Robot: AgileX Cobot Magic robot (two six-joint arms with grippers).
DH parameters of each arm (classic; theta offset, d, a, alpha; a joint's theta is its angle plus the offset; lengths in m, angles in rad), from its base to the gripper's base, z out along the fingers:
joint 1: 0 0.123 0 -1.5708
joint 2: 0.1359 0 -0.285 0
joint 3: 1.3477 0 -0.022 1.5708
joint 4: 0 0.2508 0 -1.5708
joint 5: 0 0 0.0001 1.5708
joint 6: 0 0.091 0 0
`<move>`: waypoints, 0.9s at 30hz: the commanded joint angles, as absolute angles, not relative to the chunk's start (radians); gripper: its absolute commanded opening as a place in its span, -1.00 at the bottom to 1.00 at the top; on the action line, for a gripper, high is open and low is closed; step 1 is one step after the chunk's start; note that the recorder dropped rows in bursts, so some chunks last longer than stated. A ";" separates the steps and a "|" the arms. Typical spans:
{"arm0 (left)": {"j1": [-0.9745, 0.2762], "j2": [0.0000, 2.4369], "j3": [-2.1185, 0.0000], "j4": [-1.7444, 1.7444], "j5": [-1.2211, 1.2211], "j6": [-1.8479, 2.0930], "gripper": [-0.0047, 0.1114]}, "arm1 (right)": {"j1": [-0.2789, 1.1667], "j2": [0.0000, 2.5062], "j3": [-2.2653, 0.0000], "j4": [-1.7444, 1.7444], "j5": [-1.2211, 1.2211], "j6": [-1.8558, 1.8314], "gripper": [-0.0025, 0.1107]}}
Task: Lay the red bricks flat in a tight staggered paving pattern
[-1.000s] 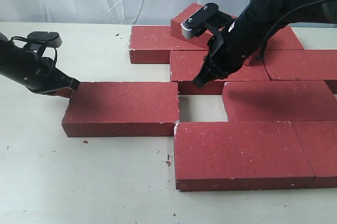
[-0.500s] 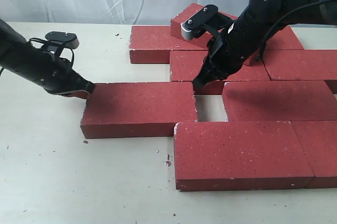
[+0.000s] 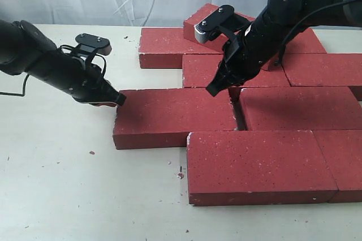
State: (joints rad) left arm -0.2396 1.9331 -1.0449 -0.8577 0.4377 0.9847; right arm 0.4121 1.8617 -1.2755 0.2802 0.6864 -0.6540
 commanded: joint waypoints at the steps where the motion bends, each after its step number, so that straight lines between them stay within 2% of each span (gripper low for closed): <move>1: -0.272 1.933 -1.050 -0.871 0.419 0.995 -0.92 | 0.407 1.863 -1.271 0.281 0.676 -0.654 -0.97; 11: -0.332 1.933 -1.067 -0.877 0.418 1.005 -0.92 | 0.407 1.863 -1.271 0.286 0.673 -0.654 -0.97; 27: -0.332 2.035 -1.143 -0.857 0.499 1.005 -0.92 | 0.407 1.863 -1.271 0.286 0.673 -0.654 -0.97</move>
State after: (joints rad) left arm -0.3199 2.0331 -1.1307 -0.8549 0.4323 1.0018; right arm 0.4121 1.8617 -1.2755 0.2838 0.6821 -0.6540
